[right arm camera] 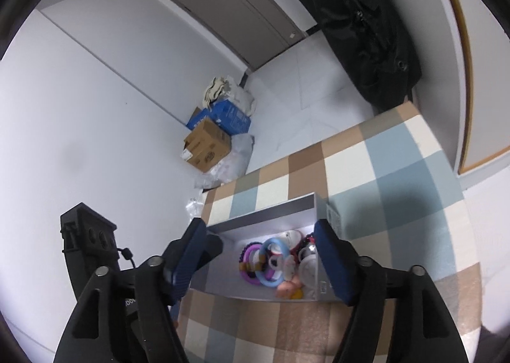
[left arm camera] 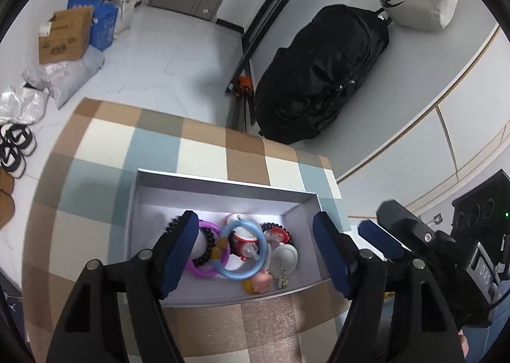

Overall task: Organize jewelry
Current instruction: 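Lower the ring and charm into the box and open both grippers, then withdraw both open grippers from the box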

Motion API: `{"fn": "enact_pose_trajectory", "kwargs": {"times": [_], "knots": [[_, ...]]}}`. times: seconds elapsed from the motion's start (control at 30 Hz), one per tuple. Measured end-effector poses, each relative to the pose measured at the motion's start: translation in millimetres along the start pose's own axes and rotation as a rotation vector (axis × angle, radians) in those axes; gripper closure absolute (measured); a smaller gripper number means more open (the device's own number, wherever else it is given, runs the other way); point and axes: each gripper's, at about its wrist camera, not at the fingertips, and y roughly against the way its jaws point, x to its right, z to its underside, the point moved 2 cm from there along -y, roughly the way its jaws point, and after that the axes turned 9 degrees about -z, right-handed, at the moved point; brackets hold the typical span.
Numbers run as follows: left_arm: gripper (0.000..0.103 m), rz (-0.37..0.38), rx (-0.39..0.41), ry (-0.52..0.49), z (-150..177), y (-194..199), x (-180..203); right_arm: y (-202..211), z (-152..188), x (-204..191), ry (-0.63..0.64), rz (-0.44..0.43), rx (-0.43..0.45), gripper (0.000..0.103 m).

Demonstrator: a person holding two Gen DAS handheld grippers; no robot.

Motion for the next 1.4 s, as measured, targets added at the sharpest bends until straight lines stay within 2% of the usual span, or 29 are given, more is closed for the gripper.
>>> {"fn": "enact_pose_trajectory", "kwargs": {"times": [0.07, 0.13, 0.27, 0.4, 0.57, 0.73, 0.93, 1.4], "knots": [[0.033, -0.022, 0.024, -0.003, 0, 6, -1, 4, 2, -3, 0.015, 0.005, 0.004, 0.028], [0.032, -0.047, 0.053, -0.008, 3, 15, -3, 9, 5, -9, 0.056, 0.021, 0.014, 0.020], [0.024, -0.116, 0.118, -0.052, 12, 31, -2, 19, 10, -17, 0.120, 0.030, 0.035, 0.015], [0.022, -0.163, 0.194, -0.086, 20, 48, 0, 28, 20, -26, 0.187, 0.050, 0.063, 0.004], [0.013, -0.206, 0.261, -0.111, 29, 64, 3, 41, 34, -39, 0.295, 0.057, 0.097, 0.000], [0.008, -0.218, 0.293, -0.102, 34, 75, -1, 54, 46, -48, 0.363, 0.063, 0.136, 0.000], [0.007, -0.227, 0.328, -0.121, 42, 81, 3, 61, 59, -56, 0.438, 0.078, 0.138, 0.000], [0.007, -0.242, 0.351, -0.155, 59, 89, 7, 70, 72, -58, 0.462, 0.105, 0.125, 0.000]]}}
